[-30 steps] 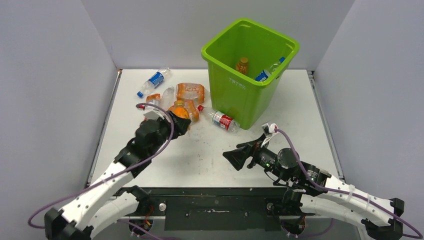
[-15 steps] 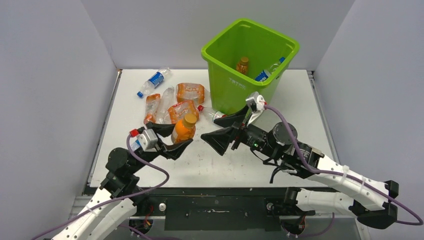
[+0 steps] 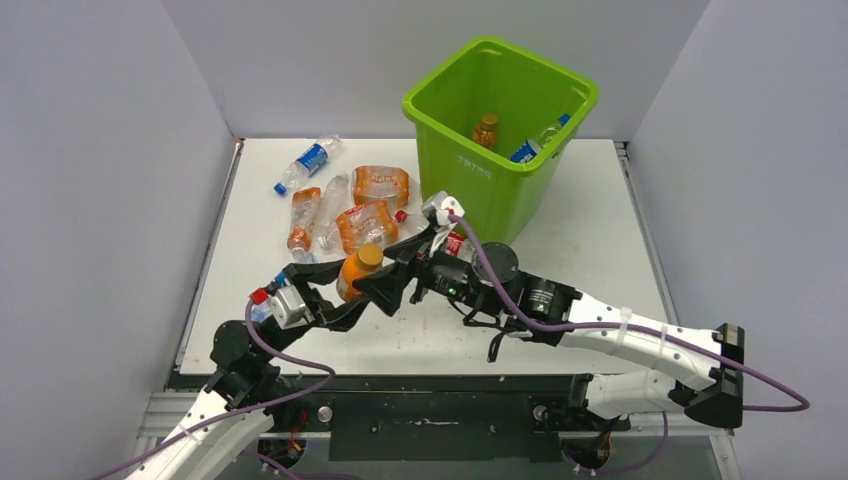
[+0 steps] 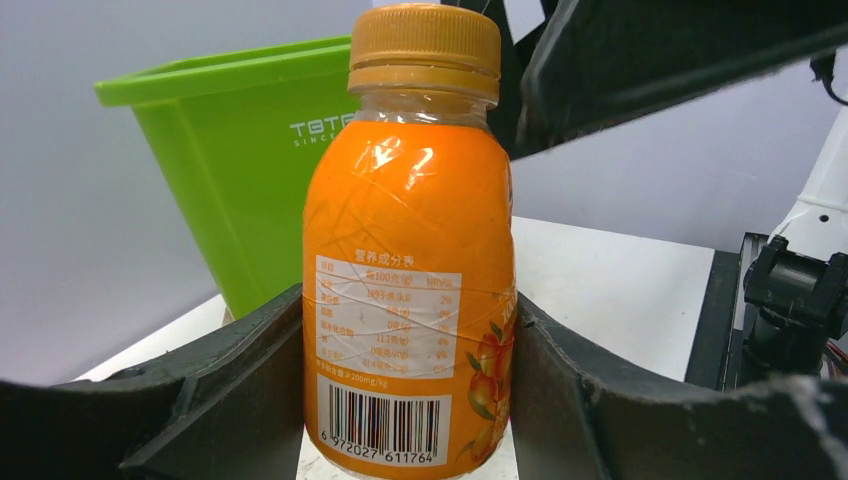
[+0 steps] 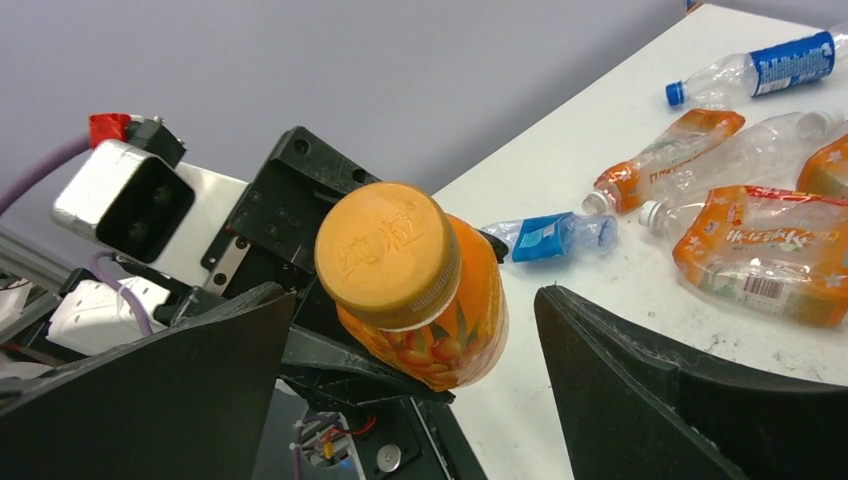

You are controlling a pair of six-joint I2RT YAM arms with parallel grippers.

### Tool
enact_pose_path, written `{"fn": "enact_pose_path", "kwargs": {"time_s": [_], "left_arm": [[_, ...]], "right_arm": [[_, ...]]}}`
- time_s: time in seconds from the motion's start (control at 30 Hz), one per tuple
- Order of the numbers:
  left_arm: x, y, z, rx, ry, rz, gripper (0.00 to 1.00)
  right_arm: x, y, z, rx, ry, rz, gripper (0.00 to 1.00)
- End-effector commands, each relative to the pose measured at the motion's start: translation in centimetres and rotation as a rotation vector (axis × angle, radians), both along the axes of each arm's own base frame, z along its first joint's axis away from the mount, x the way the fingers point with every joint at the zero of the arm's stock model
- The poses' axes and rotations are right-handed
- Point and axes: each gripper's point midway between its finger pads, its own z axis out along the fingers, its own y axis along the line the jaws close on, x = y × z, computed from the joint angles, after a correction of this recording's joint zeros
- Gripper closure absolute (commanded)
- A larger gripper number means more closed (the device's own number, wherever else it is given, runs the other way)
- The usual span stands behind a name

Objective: Put the plastic bottles in the bin
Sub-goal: Pick up the plastic bottle at the center of the board.

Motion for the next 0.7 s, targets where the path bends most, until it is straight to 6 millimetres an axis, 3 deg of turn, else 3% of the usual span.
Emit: {"fn": "enact_pose_path", "kwargs": {"time_s": [0.0, 0.17, 0.33, 0.43, 0.47, 0.6, 0.67], "left_arm": [[-0.6, 0.5, 2.1, -0.046, -0.074, 0.009, 1.0], [-0.8, 0.5, 2.2, -0.046, -0.076, 0.001, 1.0], [-0.9, 0.5, 2.1, -0.042, -0.075, 0.001, 1.0], [-0.9, 0.4, 2.0, -0.041, -0.074, -0.001, 1.0], [-0.9, 0.4, 2.0, -0.041, -0.075, 0.0, 1.0], [-0.8, 0.5, 2.1, -0.047, -0.076, 0.006, 1.0], [-0.7, 0.6, 2.1, -0.052, -0.071, 0.011, 1.0]], "right_arm": [[0.3, 1.3, 3.3, 0.067, -0.046, -0.039, 0.03], [0.5, 1.9, 3.1, 0.079, -0.041, -0.053, 0.18], [0.7, 1.6, 3.5, 0.13, -0.044, -0.078, 0.07], [0.9, 1.4, 4.0, 0.153, -0.055, -0.102, 0.08], [1.1, 1.5, 3.9, 0.146, -0.054, -0.105, 0.12], [1.1, 2.4, 3.4, 0.119, -0.052, -0.092, 0.49], [1.0, 2.8, 3.1, 0.106, -0.046, -0.079, 0.61]]}}
